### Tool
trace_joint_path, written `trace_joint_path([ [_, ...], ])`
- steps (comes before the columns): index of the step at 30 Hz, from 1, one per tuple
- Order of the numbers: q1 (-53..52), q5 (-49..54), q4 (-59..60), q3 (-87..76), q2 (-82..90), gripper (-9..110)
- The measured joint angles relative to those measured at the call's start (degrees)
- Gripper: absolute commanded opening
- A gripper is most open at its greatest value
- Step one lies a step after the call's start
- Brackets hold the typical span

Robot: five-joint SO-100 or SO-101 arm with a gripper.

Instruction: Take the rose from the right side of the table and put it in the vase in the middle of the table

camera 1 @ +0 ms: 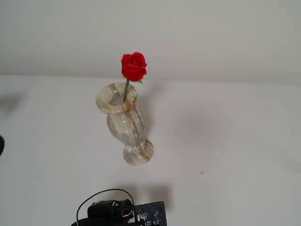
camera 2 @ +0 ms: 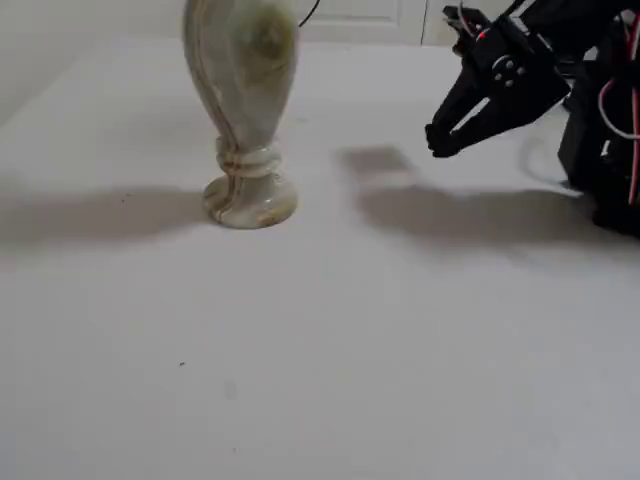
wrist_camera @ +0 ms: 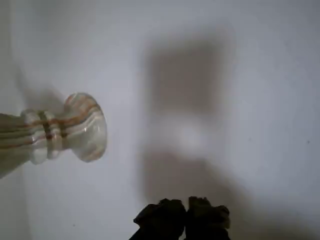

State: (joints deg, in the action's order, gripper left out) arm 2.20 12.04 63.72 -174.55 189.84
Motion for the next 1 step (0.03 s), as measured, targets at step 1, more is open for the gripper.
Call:
trace_joint_path([
  [1, 0.0, 0.0, 0.0, 0.0, 0.0, 0],
])
